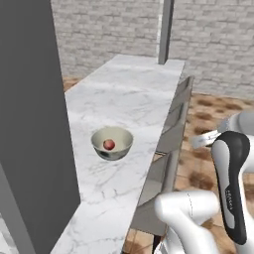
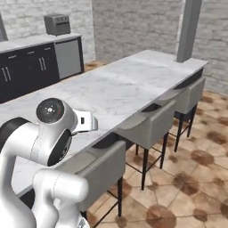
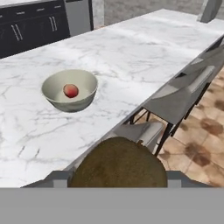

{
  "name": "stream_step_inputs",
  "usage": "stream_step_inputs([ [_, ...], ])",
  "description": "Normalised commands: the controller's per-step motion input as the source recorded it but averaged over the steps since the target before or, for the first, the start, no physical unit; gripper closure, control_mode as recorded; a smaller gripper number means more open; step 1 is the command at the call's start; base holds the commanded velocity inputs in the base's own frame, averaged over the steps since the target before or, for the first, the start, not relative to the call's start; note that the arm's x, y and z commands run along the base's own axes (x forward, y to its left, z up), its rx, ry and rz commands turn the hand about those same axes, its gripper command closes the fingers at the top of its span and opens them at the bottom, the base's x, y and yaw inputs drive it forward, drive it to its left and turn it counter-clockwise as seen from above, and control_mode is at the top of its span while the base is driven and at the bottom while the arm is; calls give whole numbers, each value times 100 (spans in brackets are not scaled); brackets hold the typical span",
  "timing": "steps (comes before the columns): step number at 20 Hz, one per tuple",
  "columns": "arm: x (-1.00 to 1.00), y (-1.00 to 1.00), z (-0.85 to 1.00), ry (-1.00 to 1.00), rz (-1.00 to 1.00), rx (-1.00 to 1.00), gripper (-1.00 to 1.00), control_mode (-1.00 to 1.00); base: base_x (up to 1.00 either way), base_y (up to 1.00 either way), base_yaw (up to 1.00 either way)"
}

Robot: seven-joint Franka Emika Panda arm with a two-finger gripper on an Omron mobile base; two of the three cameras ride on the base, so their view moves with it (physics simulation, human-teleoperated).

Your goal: Retrieve the peach and kiwi from the fridge and place them into the bowl on the dining table.

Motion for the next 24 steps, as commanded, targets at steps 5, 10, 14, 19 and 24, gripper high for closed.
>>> stream_step_inputs([
  [5, 0, 0, 0, 0, 0, 0, 100, 100, 86, 0, 40],
  [10, 0, 0, 0, 0, 0, 0, 100, 100, 84, -2, 38],
  [14, 0, 0, 0, 0, 0, 0, 100, 100, 86, -2, 37],
  [19, 0, 0, 0, 0, 0, 0, 100, 100, 85, 0, 36],
  [24, 0, 0, 0, 0, 0, 0, 100, 100, 78, 0, 37],
])
